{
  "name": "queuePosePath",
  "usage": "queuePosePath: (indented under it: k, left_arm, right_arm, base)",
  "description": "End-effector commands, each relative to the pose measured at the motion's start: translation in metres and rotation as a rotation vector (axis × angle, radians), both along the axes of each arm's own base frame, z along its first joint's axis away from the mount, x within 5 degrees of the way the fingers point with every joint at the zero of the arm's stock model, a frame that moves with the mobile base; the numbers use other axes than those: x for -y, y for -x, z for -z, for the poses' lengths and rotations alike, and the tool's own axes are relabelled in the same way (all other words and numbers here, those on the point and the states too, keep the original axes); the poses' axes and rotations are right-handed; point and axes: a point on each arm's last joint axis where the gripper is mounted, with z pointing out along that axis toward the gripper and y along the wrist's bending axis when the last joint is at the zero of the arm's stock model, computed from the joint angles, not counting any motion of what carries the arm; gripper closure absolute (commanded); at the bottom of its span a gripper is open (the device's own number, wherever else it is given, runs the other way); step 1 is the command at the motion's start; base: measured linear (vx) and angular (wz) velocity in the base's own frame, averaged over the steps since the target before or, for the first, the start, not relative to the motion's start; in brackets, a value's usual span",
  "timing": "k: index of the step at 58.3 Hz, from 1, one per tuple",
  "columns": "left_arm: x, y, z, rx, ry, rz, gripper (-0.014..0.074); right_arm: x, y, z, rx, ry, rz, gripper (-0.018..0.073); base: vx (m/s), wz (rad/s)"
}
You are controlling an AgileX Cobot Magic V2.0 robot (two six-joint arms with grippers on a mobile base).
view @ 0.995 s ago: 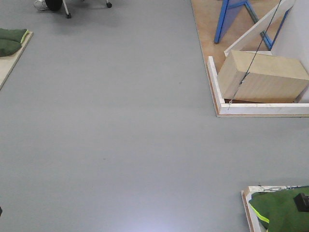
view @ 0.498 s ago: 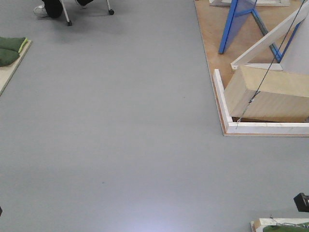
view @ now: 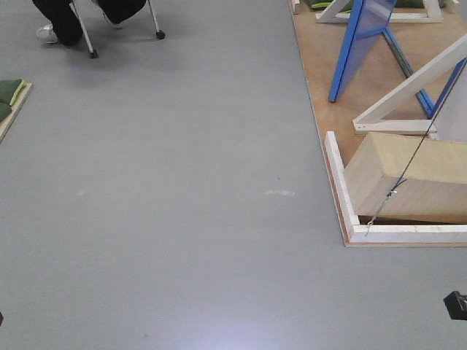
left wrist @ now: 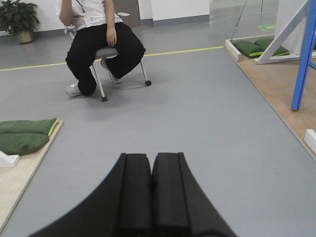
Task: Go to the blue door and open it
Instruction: 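Drive the base forward toward the blue door beside the wooden platform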
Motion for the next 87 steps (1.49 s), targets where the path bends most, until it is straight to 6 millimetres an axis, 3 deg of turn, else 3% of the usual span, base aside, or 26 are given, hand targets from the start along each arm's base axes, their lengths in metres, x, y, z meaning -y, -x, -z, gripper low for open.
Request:
queuePosePath:
  k: [1,87]
  left_arm:
    - [0.0002,-0.0008,-0.0067,0.091,0.009,0.0,0.0526]
    - [0.0002,-0.0008,-0.0067,0.091,0.009,0.0,0.0526]
  right_arm:
    - [0.0001,0.0003,-0.0019,0.082,0.004,0.0,0.0557]
    - [0.0,0.0003,-0.0019,0.082,0.004,-0.001,0.0557]
  base:
    - [0.43,-0.07]
    - [0.45,-0.05]
